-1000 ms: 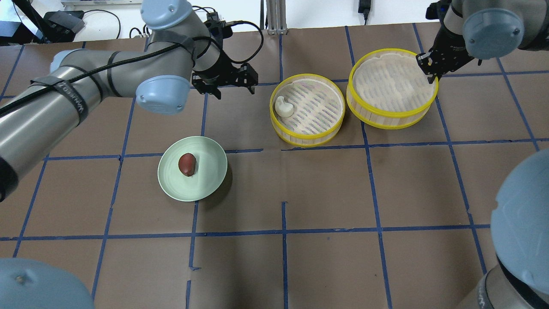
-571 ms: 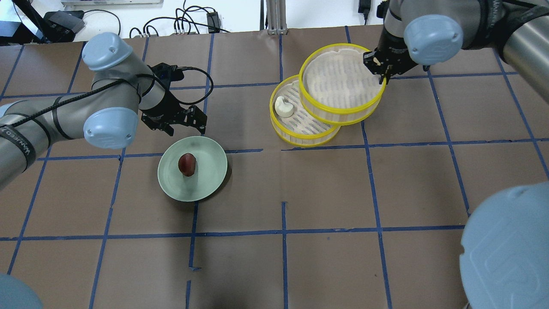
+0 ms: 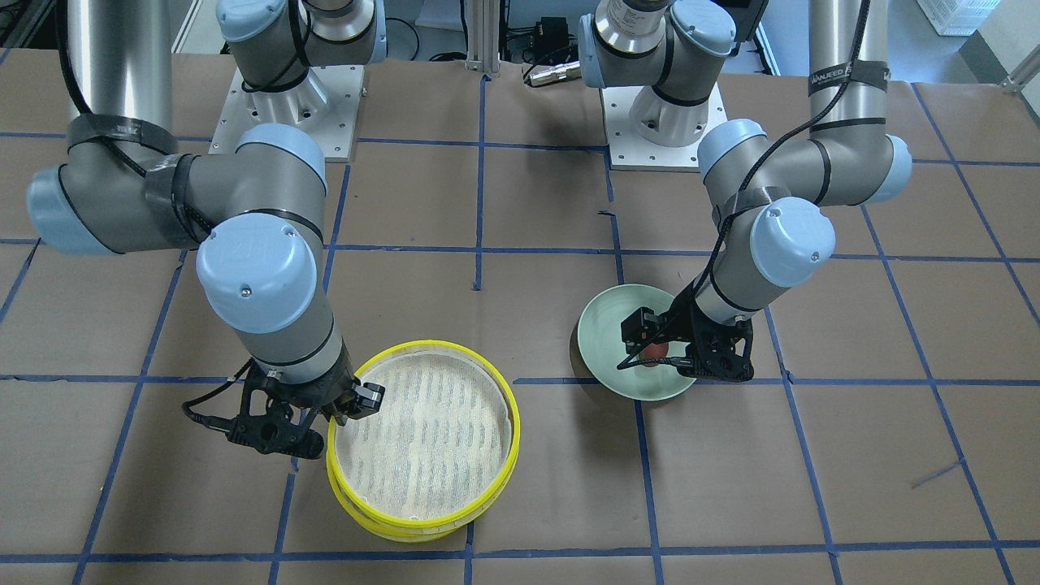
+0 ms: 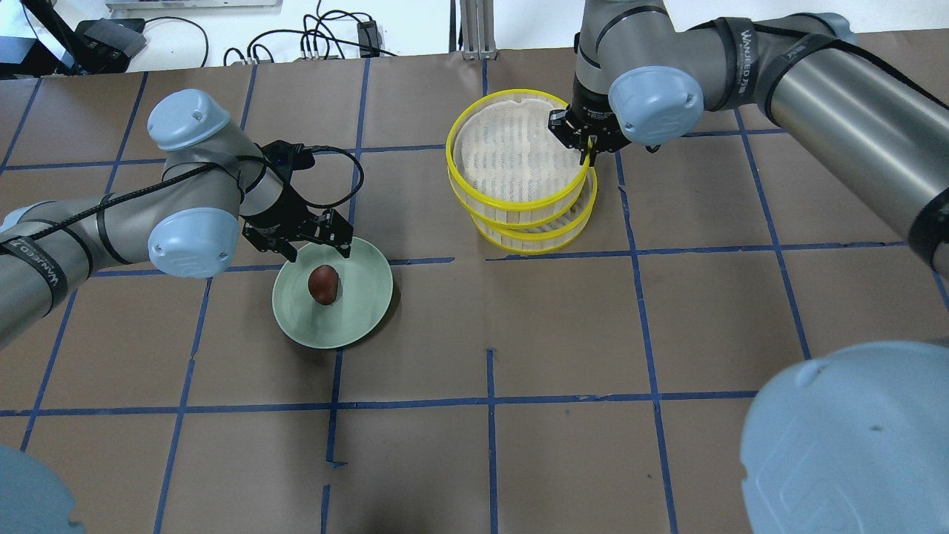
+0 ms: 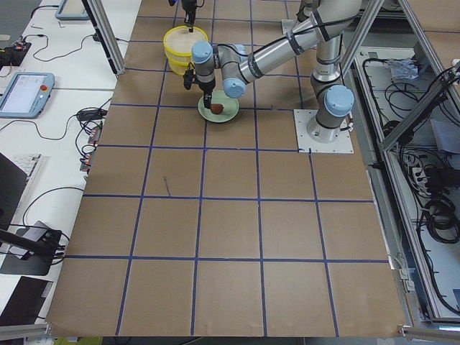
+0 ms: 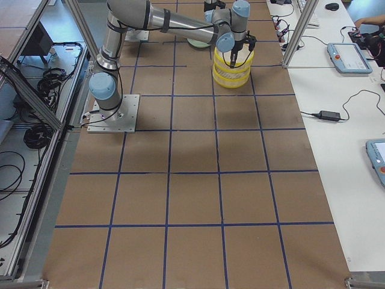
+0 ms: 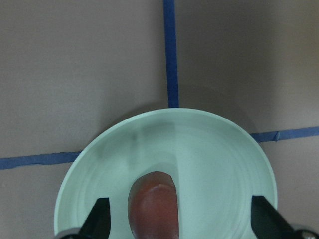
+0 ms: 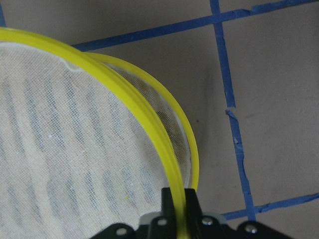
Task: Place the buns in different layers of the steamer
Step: 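Restack top tier with right gripper while left reaches to the brown bun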
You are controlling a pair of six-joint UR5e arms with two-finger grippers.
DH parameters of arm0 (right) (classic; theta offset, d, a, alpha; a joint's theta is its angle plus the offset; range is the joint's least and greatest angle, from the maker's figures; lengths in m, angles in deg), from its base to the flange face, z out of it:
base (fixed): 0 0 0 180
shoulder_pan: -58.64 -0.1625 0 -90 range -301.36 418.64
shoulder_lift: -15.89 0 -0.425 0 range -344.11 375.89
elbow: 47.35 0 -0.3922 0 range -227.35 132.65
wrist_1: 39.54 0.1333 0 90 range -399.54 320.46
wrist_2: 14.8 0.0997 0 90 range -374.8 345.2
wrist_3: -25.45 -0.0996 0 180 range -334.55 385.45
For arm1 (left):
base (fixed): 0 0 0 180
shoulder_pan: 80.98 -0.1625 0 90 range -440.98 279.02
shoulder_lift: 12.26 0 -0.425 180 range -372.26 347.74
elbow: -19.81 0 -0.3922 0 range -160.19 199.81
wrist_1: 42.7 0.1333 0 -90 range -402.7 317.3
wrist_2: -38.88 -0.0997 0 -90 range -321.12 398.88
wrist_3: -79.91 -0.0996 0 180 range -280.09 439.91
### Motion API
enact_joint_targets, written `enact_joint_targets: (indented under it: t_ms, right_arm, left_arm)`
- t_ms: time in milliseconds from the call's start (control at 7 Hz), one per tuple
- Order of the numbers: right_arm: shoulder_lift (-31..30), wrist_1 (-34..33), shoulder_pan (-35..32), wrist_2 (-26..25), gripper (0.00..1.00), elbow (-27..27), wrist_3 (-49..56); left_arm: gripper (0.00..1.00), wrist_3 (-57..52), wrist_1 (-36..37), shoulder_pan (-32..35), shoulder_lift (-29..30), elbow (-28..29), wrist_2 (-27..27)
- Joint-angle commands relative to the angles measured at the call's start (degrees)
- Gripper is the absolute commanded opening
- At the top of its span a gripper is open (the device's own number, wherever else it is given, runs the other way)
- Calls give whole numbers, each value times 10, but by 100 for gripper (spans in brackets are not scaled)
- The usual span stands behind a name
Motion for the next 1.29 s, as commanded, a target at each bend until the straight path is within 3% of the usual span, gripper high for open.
enact_joint_targets:
  t_ms: [0, 286, 571, 714, 1000, 1143]
  right_arm:
    - [9, -11, -1, -35, 9, 5, 34]
    - [10, -10, 0, -47, 9, 6, 39]
    - [9, -10, 5, -46, 9, 8, 43]
    - [10, -10, 6, -44, 9, 9, 43]
    - [10, -10, 6, -39, 12, 13, 41]
    - [10, -10, 6, -38, 41, 17, 39]
  left_arm:
    - [98, 0, 17, 0, 18, -2, -3]
    - [93, 1, 18, 0, 18, -10, -4]
    - [79, 2, 21, 0, 18, -21, -3]
    - [60, 1, 22, -1, 17, -27, -4]
    - [2, 2, 25, 0, 15, -21, -2]
    - [2, 2, 55, 0, 17, -27, -3]
